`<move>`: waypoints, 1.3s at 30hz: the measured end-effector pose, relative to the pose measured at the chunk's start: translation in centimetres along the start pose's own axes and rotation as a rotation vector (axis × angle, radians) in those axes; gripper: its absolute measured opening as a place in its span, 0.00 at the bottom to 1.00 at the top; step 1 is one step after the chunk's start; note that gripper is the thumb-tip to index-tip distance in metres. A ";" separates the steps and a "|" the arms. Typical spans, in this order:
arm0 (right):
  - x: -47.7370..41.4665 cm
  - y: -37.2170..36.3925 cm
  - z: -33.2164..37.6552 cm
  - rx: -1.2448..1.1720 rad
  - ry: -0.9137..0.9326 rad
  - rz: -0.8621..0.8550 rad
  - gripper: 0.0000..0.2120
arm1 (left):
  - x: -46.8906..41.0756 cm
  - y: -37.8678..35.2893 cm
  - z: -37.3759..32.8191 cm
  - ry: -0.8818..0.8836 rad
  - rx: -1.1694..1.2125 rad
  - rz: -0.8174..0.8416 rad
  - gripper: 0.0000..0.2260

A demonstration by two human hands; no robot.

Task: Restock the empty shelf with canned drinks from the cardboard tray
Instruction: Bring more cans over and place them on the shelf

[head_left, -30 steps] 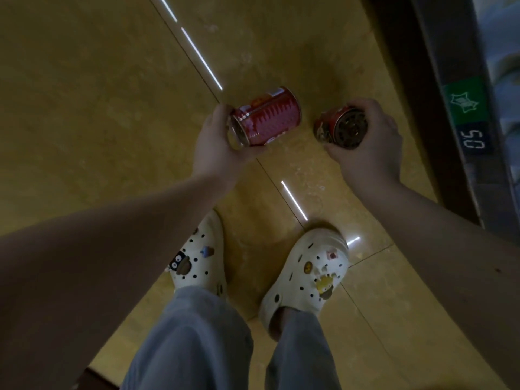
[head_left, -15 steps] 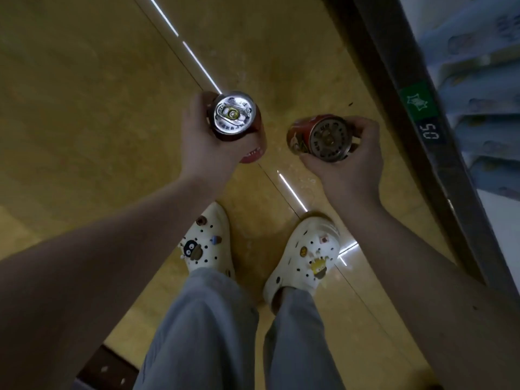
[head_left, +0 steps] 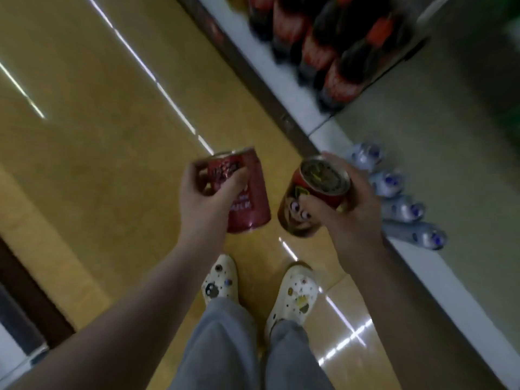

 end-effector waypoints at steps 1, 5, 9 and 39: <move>0.5 0.9 2.8 -0.050 0.024 0.020 0.27 | 1.3 -0.2 -2.7 -0.024 0.029 0.004 0.20; 3.4 3.3 13.8 -0.267 0.064 0.126 0.30 | 7.1 -0.4 -12.8 -0.127 0.127 0.073 0.22; 7.6 5.2 25.4 -0.376 0.120 0.176 0.21 | 14.4 -0.6 -22.9 -0.190 0.260 0.149 0.25; 44.0 20.1 53.1 -0.678 0.479 -0.551 0.20 | 46.5 -5.9 -47.4 -0.102 0.256 1.185 0.44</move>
Point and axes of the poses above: each hand's wrist, its own x-axis away from the middle knuckle, its own y-axis out of the back of the hand, z = x × y, the point moved 2 cm from there along -x, towards the middle knuckle, and after that the axes turned 3 degrees about x, right-handed, at the moved point
